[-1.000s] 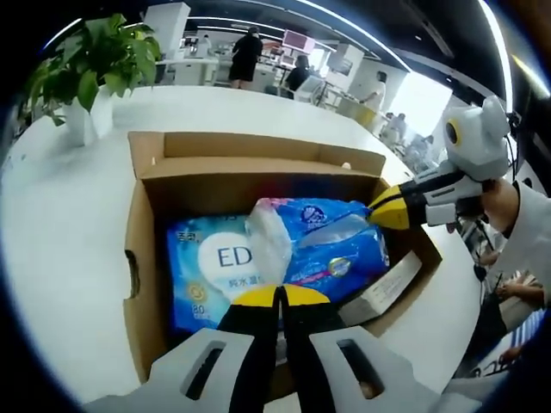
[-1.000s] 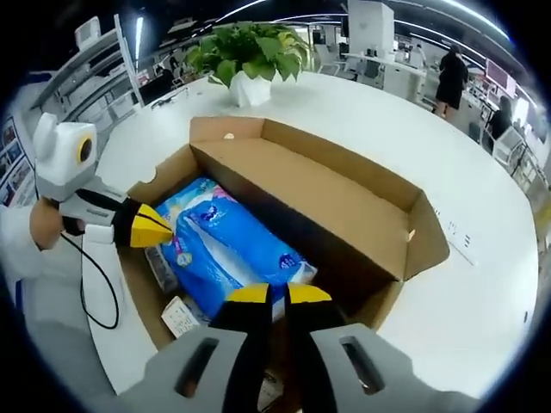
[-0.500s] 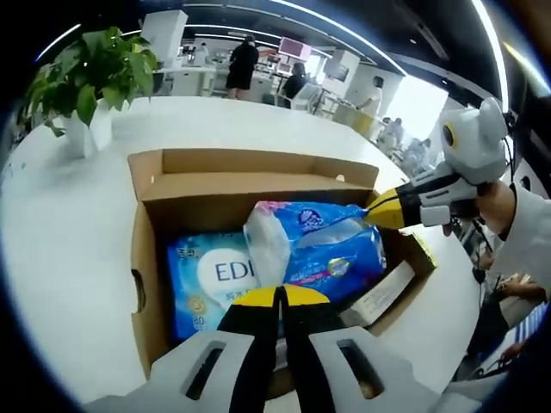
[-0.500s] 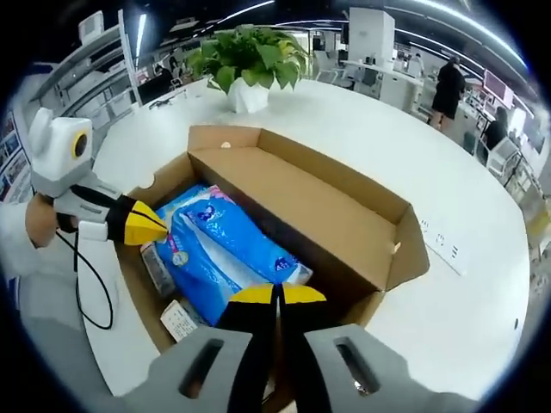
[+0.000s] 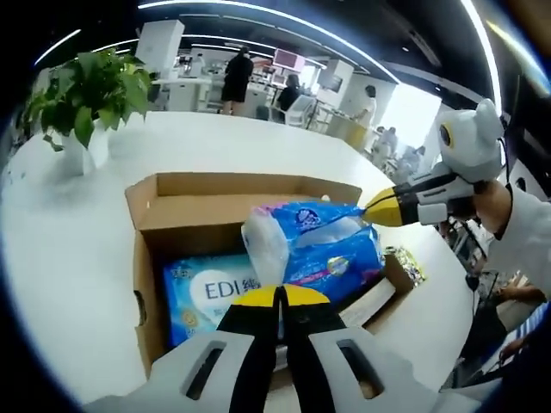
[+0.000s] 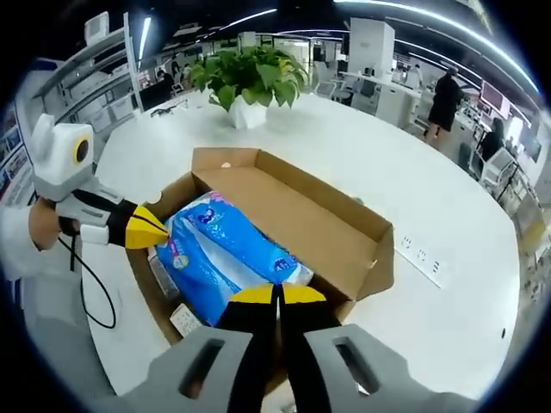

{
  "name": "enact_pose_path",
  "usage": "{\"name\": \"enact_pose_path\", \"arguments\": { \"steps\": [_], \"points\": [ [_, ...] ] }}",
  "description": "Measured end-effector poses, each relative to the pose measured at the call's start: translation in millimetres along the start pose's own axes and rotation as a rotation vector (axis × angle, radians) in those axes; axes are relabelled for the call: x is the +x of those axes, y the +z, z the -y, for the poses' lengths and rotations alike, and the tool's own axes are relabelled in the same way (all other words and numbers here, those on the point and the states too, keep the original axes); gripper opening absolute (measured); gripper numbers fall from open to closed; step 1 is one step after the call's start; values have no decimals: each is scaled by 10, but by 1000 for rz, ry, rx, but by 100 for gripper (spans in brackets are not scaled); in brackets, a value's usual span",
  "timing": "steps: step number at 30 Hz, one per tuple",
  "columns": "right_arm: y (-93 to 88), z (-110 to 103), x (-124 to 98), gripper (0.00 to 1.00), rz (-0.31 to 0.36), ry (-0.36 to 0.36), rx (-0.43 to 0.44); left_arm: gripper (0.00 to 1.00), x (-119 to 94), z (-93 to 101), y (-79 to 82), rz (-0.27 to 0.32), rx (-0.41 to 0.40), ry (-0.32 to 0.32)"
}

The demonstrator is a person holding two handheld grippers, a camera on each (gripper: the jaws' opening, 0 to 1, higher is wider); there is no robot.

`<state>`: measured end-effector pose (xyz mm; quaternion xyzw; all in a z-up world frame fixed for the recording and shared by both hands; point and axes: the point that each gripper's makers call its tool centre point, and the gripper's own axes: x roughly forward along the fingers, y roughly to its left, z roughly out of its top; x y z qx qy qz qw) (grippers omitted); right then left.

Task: Operate the shoe box by opening the lid, removing the specified soft item, and placing it in the target area until the item is outside and the box remains undamaged.

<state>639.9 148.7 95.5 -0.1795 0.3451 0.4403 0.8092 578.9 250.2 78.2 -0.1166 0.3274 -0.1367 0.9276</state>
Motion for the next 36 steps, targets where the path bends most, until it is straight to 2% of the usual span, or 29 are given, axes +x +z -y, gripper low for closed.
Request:
{"name": "enact_pose_path", "arguments": {
  "steps": [11, 19, 36],
  "points": [
    [23, 93, -312, 0, 20, -40, 0, 0, -43, 271, 114, 20, 32, -39],
    [6, 275, -482, 0, 25, -90, 16, 0, -52, 566, 198, 36, 63, -91],
    [-274, 561, -973, 0, 20, -223, 94, 0, -21, 1121, 223, 36, 128, -217]
  ]
}}
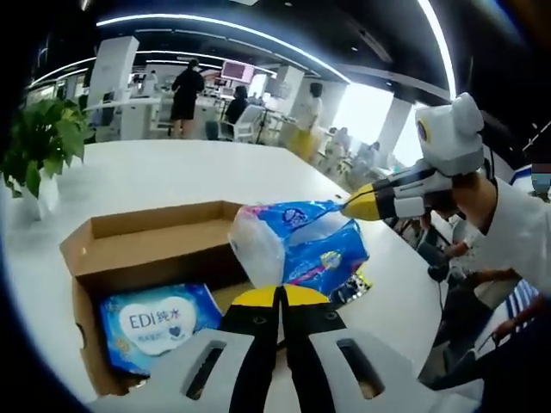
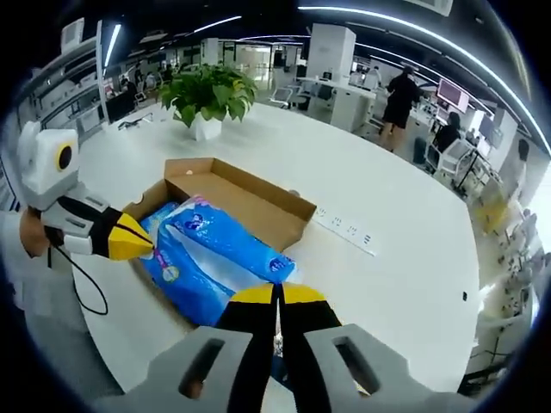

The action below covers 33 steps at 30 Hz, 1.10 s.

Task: Operate the shoe box by opening the lid, removing the specified soft item, and placing it in the target area until the item is outside and the box remains undamaged.

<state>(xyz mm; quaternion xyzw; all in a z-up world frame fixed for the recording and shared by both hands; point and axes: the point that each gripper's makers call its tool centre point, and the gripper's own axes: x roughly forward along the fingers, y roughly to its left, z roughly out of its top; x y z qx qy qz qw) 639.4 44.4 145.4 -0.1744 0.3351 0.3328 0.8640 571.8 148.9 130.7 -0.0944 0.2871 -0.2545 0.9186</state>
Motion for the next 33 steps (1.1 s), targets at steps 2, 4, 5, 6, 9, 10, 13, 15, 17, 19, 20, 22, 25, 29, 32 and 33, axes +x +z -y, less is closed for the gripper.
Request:
{"name": "enact_pose_path", "arguments": {
  "steps": [2, 4, 5, 6, 9, 10, 13, 15, 17, 19, 20, 22, 25, 29, 32, 33],
  "points": [
    [-19, 50, -53, 0, 2, -18, 21, 0, 16, 62, 22, 0, 7, -20],
    [-46, 108, -108, 0, 4, -37, 35, 0, 35, 113, 36, -1, 14, -36],
    [-52, 118, -119, 0, 5, -41, 37, 0, 48, 143, 39, -3, 20, -46],
    [-71, 150, -148, 0, 7, -51, 44, 0, 69, 183, 43, -4, 28, -56],
    [-127, 216, -208, 0, 8, -63, 52, 0, 120, 257, 43, -5, 35, -69],
    [-147, 237, -224, 0, 8, -65, 52, 0, 134, 278, 38, -6, 36, -70],
    [-256, 324, -271, 0, 4, -67, 54, 0, 191, 397, 7, -14, 48, -80],
    [-321, 388, -293, 0, 0, -64, 56, 0, 235, 452, 0, -13, 49, -79],
    [-380, 452, -332, 0, 1, -61, 54, 0, 285, 530, -18, -14, 46, -77],
    [-440, 534, -377, 0, 2, -59, 54, 0, 350, 626, -41, -18, 48, -77],
    [-466, 571, -392, 0, 2, -58, 54, 0, 377, 662, -46, -20, 48, -77],
    [-535, 658, -427, 0, 0, -56, 58, 0, 425, 729, -54, -22, 48, -77],
    [-619, 769, -476, 0, -2, -57, 60, 0, 510, 848, -61, -23, 48, -78],
    [-731, 899, -529, 0, -5, -59, 63, 0, 639, 984, -79, -29, 47, -80],
    [-804, 969, -550, 0, -9, -61, 64, 0, 725, 1075, -102, -31, 50, -83],
    [-826, 995, -555, 0, -11, -62, 64, 0, 747, 1099, -110, -33, 49, -84]
  ]
}}
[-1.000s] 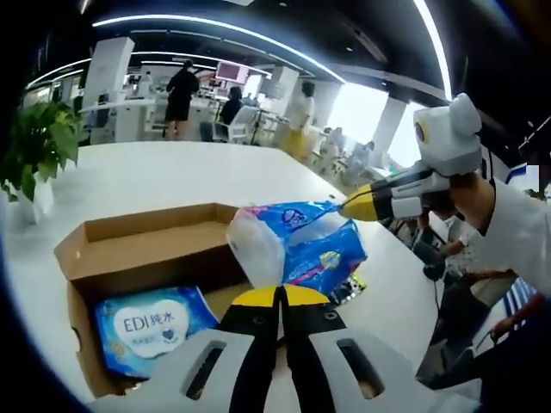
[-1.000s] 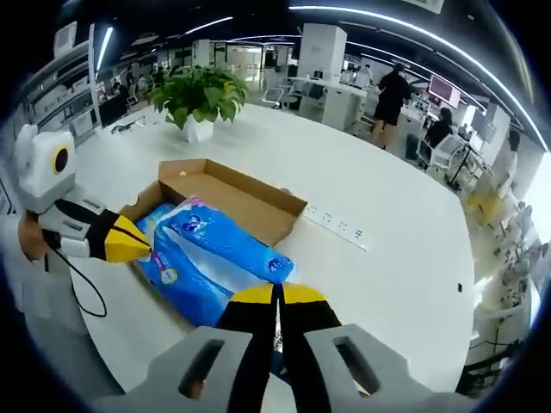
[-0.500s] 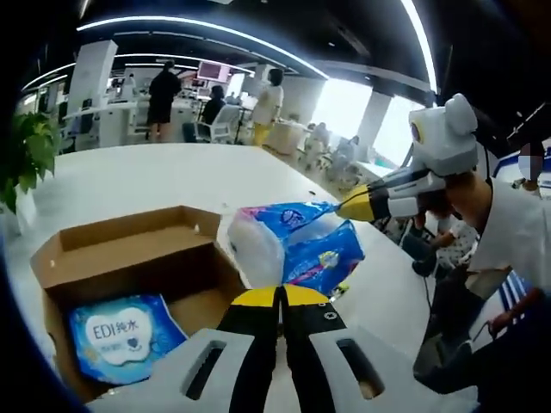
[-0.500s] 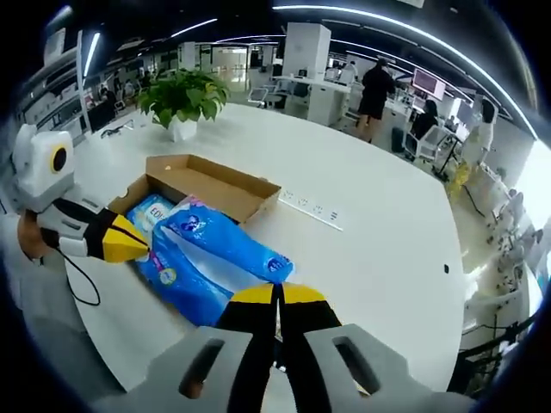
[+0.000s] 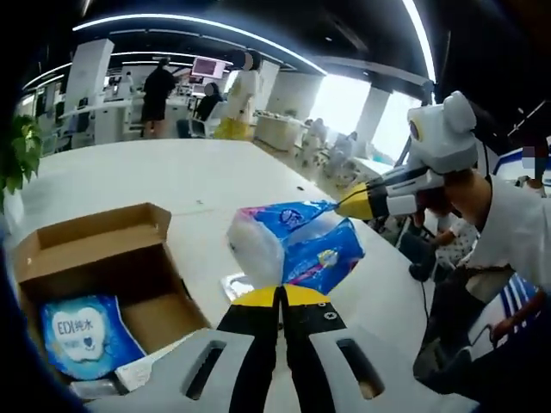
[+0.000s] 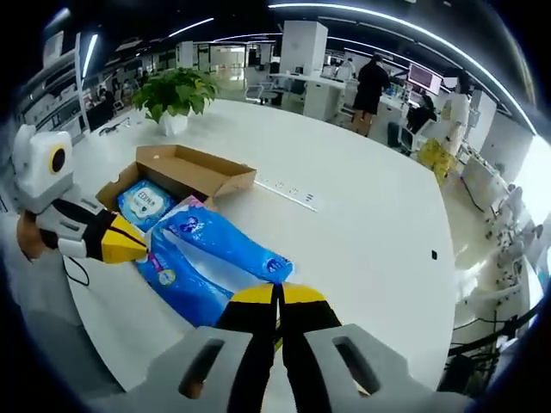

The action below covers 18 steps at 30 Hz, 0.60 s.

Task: Operate the shoe box by opening the lid, removing the specified soft item, and placing it in the target area until the item is outside and the box remains undamaged.

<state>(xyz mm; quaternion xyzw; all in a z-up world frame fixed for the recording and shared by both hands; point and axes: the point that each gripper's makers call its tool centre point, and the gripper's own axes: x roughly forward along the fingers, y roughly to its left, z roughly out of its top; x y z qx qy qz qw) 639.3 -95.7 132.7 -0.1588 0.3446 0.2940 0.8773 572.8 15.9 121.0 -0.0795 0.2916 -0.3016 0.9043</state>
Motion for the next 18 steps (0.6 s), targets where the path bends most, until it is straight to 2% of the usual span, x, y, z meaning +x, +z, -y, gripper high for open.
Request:
{"name": "enact_pose_path", "arguments": {
  "steps": [18],
  "points": [
    [-452, 480, -49, 0, -37, -23, 9, 0, 546, 382, -153, -27, -16, -18]
  ]
}}
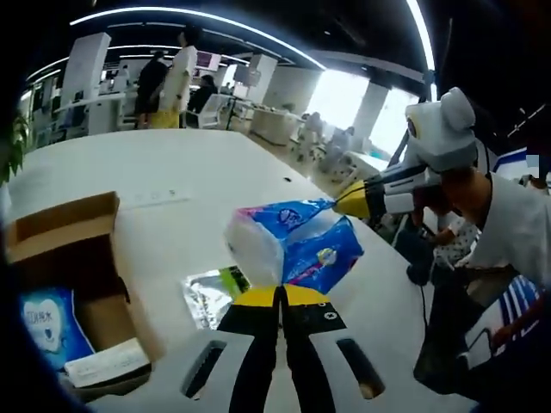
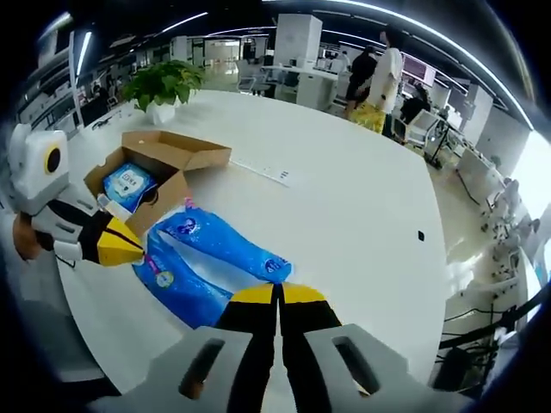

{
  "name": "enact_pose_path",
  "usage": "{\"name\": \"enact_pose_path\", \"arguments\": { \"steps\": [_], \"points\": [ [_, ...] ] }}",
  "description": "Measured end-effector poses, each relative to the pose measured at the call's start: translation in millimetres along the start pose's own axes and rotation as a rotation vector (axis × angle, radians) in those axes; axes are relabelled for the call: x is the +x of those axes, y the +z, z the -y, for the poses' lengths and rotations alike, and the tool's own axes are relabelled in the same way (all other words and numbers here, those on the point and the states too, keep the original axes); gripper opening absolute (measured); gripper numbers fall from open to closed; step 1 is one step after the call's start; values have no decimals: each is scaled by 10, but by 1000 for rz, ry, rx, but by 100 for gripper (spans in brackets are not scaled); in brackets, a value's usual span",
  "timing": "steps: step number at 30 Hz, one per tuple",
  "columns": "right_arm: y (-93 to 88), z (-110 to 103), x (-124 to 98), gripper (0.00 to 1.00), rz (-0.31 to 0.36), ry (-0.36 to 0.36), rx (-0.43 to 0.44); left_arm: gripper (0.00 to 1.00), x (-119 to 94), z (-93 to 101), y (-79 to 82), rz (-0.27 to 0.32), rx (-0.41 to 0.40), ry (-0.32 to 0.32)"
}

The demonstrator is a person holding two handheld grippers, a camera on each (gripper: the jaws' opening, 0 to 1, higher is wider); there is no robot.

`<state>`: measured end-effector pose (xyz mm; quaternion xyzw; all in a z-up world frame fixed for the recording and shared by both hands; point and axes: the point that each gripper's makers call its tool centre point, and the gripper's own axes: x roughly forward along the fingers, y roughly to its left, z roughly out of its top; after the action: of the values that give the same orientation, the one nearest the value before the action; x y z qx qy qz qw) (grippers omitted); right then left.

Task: Operate the shoe box by opening the lid, removing the specified soft item, and placing it in the target area until the item is outside and the box remains undamaged.

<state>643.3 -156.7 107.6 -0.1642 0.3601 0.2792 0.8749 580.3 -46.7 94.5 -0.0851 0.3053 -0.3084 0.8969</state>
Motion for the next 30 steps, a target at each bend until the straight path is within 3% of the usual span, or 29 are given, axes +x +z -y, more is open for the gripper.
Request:
{"name": "enact_pose_path", "arguments": {
  "steps": [30],
  "points": [
    [-597, 648, 4, 0, -57, -63, 27, 0, 775, 385, -202, -5, -43, -36]
  ]
}}
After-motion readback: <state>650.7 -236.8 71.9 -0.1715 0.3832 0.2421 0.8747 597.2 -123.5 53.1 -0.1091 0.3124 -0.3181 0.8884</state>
